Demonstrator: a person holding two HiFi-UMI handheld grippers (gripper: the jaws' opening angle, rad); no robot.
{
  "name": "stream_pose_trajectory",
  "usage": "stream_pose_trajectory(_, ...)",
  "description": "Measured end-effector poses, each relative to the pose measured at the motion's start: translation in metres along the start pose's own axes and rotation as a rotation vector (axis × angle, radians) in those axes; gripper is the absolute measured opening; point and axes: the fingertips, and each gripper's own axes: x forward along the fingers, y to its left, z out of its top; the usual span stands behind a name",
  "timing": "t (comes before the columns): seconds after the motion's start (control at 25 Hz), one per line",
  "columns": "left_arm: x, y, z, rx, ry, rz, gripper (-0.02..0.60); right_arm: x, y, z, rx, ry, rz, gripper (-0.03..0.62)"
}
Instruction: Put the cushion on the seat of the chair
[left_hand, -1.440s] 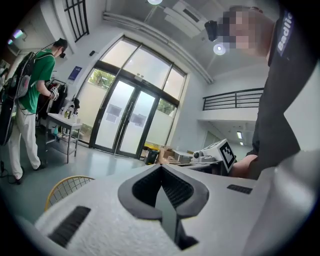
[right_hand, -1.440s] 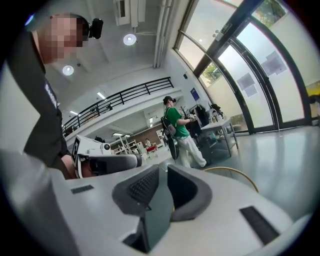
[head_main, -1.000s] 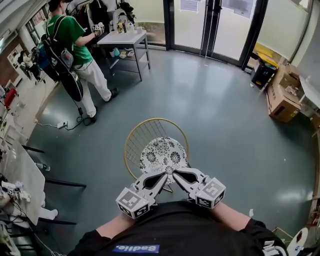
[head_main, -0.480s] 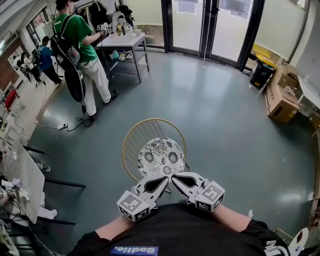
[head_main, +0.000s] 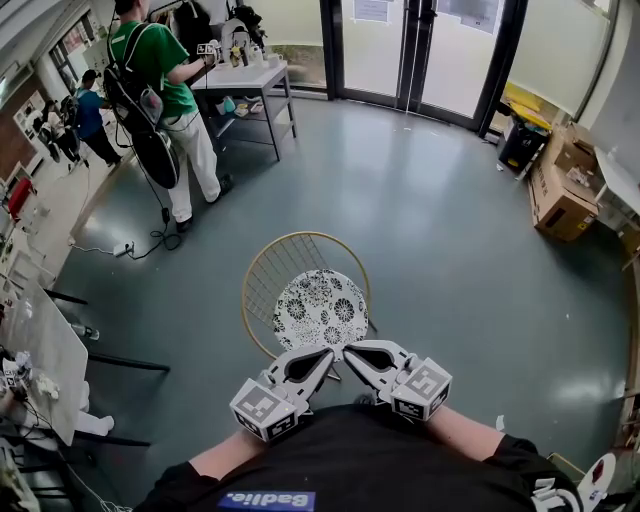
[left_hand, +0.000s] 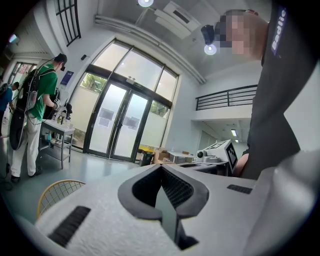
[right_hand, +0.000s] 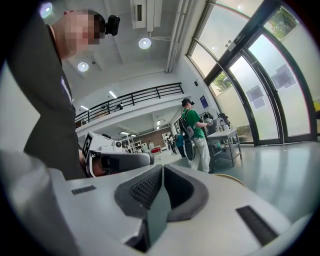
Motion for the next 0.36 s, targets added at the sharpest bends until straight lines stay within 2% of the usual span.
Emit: stream_pose_trajectory(0.36,-0.005,0.009,-0.003,-0.006,-0.002,-0.004,0.017,0.013,0.000,-0.005,0.007,0.002,0.001,0.037)
